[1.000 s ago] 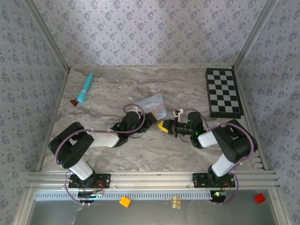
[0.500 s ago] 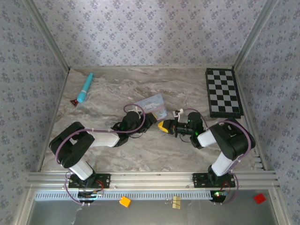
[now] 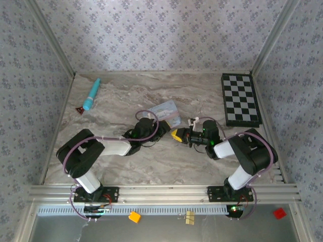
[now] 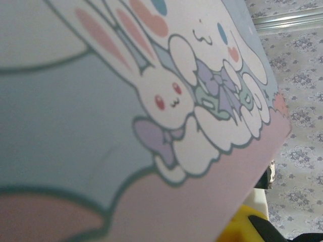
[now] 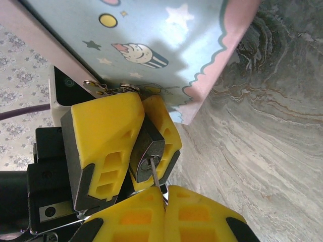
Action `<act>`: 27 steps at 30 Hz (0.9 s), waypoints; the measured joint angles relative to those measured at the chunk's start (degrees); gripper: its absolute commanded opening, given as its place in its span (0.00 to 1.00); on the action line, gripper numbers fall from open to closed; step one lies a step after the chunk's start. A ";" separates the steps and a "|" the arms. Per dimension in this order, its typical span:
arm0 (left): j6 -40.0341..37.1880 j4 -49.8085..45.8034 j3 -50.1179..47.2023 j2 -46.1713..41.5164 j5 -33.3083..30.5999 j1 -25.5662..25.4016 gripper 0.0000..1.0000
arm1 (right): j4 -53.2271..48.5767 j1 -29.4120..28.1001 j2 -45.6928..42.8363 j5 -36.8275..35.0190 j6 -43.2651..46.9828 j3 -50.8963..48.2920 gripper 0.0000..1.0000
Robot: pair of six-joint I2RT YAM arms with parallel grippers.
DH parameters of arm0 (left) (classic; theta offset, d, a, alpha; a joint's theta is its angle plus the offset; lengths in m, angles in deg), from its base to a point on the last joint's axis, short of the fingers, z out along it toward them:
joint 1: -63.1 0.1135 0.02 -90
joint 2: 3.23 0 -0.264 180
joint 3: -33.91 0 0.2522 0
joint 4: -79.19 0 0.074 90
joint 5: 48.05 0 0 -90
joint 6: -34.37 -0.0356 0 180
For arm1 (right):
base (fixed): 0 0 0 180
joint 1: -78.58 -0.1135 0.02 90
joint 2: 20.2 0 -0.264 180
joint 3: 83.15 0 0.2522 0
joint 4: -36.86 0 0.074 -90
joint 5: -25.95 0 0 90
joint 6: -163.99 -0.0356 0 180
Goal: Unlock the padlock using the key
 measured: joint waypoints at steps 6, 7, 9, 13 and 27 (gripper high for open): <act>-0.59 -1.31 0.11 0.00 -0.02 -0.33 0.00 | -4.35 -0.98 -2.03 -1.55 1.42 0.00 0.00; -0.57 -1.29 0.11 0.00 -0.02 -0.39 0.00 | -4.98 -0.63 -2.45 -1.51 1.62 0.00 0.00; -0.57 -1.22 0.17 0.00 -0.04 -0.55 0.00 | -5.81 0.02 -2.84 -1.01 1.88 -0.02 0.00; -0.55 -1.09 0.26 0.00 -0.15 -1.07 0.00 | -5.84 1.18 -2.95 0.76 1.97 -0.28 0.00; 0.04 1.86 -1.20 -0.04 -2.58 -2.03 0.00 | -4.90 1.38 -3.10 0.68 1.53 -0.90 0.00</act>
